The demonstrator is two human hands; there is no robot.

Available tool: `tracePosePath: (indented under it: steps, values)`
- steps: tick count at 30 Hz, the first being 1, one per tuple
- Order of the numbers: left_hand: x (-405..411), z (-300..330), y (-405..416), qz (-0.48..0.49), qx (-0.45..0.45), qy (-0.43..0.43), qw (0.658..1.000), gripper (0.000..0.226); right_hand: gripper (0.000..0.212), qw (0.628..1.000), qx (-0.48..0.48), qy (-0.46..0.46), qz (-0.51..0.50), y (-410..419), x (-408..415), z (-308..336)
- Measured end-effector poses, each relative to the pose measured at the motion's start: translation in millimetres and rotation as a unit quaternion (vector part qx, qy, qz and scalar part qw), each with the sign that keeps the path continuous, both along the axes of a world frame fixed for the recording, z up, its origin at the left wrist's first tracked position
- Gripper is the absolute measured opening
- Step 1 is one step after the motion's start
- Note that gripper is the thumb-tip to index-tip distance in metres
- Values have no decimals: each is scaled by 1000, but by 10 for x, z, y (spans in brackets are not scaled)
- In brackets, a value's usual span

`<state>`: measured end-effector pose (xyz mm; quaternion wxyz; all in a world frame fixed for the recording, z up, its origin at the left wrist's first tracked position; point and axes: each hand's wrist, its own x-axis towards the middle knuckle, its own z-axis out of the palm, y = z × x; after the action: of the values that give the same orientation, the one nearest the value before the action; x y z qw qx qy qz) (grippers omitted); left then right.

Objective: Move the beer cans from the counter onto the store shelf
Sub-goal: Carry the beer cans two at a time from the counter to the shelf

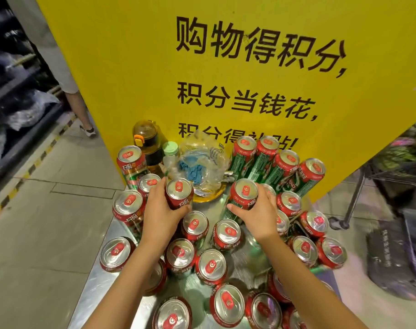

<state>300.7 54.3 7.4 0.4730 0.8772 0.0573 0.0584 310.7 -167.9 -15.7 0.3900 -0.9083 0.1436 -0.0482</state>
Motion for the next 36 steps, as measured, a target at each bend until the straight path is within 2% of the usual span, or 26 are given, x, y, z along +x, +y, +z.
tracePosePath:
  steps: [2, 6, 11, 18, 25, 29, 34, 36]
  values:
    - [22, 26, -15, -1, 9, 12, 1000, 87, 79, 1000, 16, 0, 1, -5, 14, 1]
    - [75, 17, -28, 0, 7, 15, 1000, 70, 76, 1000, 29, -6, 4, -4, 14, 20]
    - [74, 18, -61, 16, -42, 14, 999, 62, 75, 999, 49, -11, 5, 42, 0, 36]
    - [63, 191, -150, 35, -58, -54, 996, 65, 61, 994, 101, -45, 5, 58, -23, 178]
    - [12, 609, -196, 44, -101, -132, 985, 66, 64, 981, 171, -80, 48, 51, -60, 684]
    - [-22, 938, -270, 63, -157, -167, 971, 67, 61, 969, 217, -101, 59, 53, -105, 1094]
    - [-165, 1362, -352, 71, -251, -197, 945, 70, 69, 954, 260, -140, 54, 35, -229, 1541]
    - [-252, 1513, -364, 77, -275, -204, 936, 69, 62, 947, 271, -159, 67, 23, -315, 1721]
